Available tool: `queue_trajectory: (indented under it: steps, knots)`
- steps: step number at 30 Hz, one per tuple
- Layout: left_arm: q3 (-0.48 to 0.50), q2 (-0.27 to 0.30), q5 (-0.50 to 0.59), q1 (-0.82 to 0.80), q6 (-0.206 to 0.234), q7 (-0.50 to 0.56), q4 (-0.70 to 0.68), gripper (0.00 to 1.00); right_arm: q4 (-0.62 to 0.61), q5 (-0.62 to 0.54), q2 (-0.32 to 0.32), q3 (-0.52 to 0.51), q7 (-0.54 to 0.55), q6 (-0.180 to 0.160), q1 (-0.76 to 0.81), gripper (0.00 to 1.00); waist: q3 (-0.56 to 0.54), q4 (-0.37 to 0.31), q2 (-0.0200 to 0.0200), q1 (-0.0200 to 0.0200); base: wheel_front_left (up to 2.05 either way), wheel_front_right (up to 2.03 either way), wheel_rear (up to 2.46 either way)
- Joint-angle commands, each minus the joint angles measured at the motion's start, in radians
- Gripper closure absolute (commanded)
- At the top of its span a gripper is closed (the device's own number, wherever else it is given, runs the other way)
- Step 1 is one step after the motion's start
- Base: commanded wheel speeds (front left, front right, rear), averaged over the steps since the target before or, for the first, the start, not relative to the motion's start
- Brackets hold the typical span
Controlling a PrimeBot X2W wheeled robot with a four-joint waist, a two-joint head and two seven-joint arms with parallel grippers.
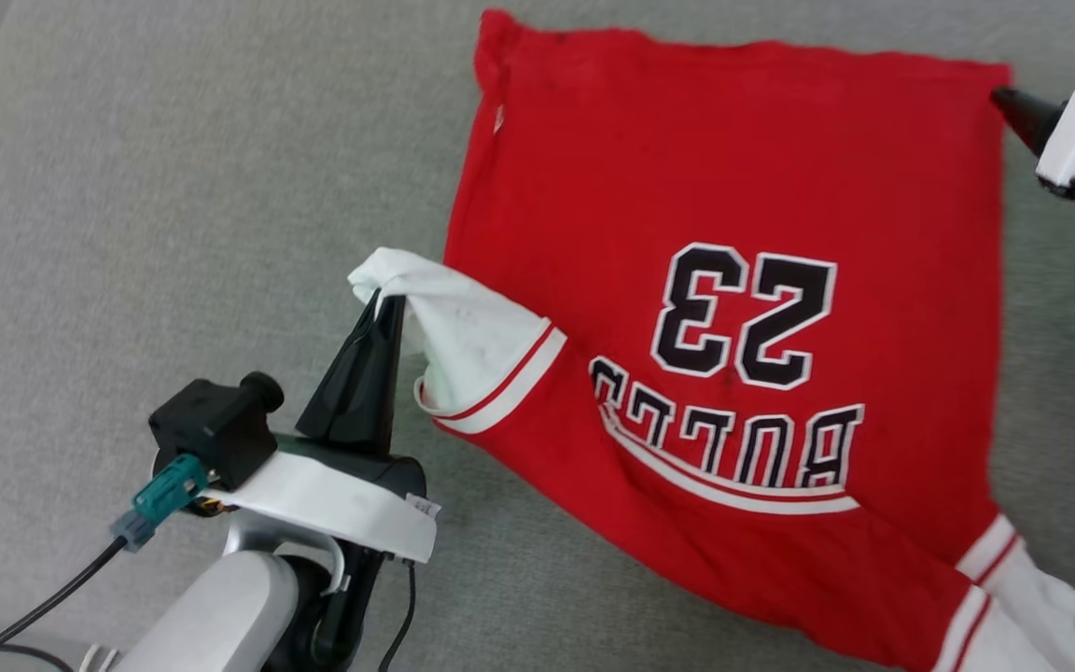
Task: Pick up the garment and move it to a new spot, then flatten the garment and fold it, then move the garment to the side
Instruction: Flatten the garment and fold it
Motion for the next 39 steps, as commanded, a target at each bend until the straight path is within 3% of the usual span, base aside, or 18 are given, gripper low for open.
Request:
queue_trajectory:
  steps: [1, 12, 13, 14, 15, 20, 26, 34, 39]
  knots:
    - [-0.002, -0.010, 0.007, -0.021, -0.008, -0.009, 0.005, 1.00, 0.026, -0.008, -0.001, -0.006, 0.010, 0.000, -0.029, 0.00, 0.072, 0.064, 0.0000, -0.0003, 0.00, 0.00, 0.00]
    - [-0.004, -0.039, 0.011, -0.059, -0.033, -0.036, 0.042, 1.00, 0.218, -0.129, 0.009, -0.063, 0.141, -0.001, -0.106, 0.00, 0.146, 0.083, 0.0000, -0.0003, 0.00, 0.00, 0.00]
    - [-0.005, -0.041, 0.013, -0.060, -0.035, -0.036, 0.046, 1.00, 0.233, -0.141, 0.008, -0.070, 0.157, -0.001, -0.102, 0.51, 0.146, 0.083, 0.0000, -0.0003, 0.00, 0.00, 0.00]
    - [-0.007, -0.044, 0.014, -0.062, -0.037, -0.037, 0.051, 1.00, 0.242, -0.148, 0.009, -0.080, 0.167, -0.001, -0.102, 0.88, 0.145, 0.083, 0.0000, -0.0003, 0.00, 0.00, 0.00]
    - [-0.008, -0.045, 0.014, -0.064, -0.039, -0.038, 0.056, 1.00, 0.246, -0.156, 0.010, -0.089, 0.166, -0.001, -0.103, 1.00, 0.140, 0.083, 0.0000, -0.0003, 0.00, 0.00, 0.00]
    - [-0.017, -0.048, 0.006, -0.052, -0.044, -0.035, 0.092, 1.00, 0.212, -0.182, -0.004, -0.076, 0.103, -0.001, -0.104, 1.00, 0.078, 0.071, 0.0000, -0.0003, 0.00, 0.00, 0.00]
    - [-0.011, -0.024, -0.019, 0.034, -0.017, -0.026, 0.133, 1.00, 0.148, -0.136, -0.033, 0.031, 0.000, -0.001, -0.031, 1.00, -0.081, 0.018, 0.0000, -0.0003, 0.00, 0.00, 0.00]
    - [0.014, 0.025, -0.062, 0.185, 0.043, -0.005, 0.143, 1.00, -0.037, 0.030, -0.097, 0.192, -0.029, -0.001, 0.271, 1.00, -0.297, -0.084, 0.0000, -0.0003, 0.00, 0.00, 0.00]
    - [0.039, 0.054, -0.087, 0.276, 0.082, -0.001, 0.129, 1.00, -0.232, 0.108, -0.138, 0.198, 0.035, 0.000, 0.547, 1.00, -0.391, -0.156, 0.0000, -0.0003, 0.00, 0.00, 0.00]
